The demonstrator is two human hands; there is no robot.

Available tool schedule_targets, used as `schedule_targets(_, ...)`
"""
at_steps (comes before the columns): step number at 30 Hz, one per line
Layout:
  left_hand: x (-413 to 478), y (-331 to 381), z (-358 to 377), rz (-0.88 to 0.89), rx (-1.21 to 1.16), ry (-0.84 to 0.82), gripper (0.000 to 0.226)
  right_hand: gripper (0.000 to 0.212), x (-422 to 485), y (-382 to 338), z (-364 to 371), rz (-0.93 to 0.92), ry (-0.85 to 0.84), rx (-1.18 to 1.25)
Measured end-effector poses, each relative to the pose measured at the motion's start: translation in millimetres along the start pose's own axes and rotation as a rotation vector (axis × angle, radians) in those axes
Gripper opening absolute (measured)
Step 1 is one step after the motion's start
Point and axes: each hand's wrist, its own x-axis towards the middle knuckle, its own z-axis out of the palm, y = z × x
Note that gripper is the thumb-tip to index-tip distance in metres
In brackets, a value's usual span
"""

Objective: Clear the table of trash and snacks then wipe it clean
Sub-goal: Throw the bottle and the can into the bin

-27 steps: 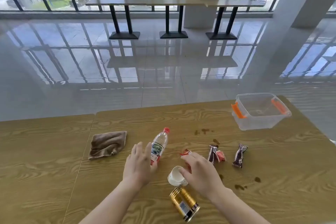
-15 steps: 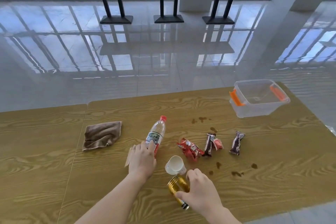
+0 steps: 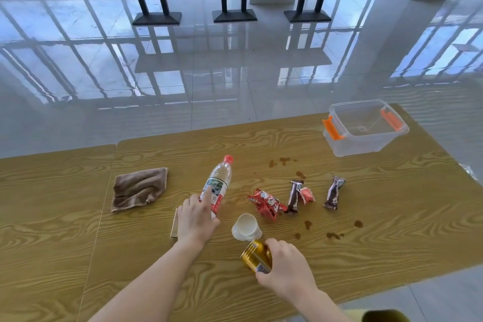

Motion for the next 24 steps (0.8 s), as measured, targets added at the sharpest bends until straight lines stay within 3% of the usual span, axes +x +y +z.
schedule_targets(8,-15,-7,-14,-0.013,-0.251,0.096,0.08,0.061,-14,1,-18,-0.003,0.169,0.011)
schedule_targets(17,-34,1,-37,0.214,-0.331,0.1,0.074,0.058,-51,-23,-17,0.182,0.346,0.031)
schedule_targets(24,-59,28,-42,0.383,-0.45,0.046,0.083,0.06,-96,-13,-17,0.343,0.424,0.073)
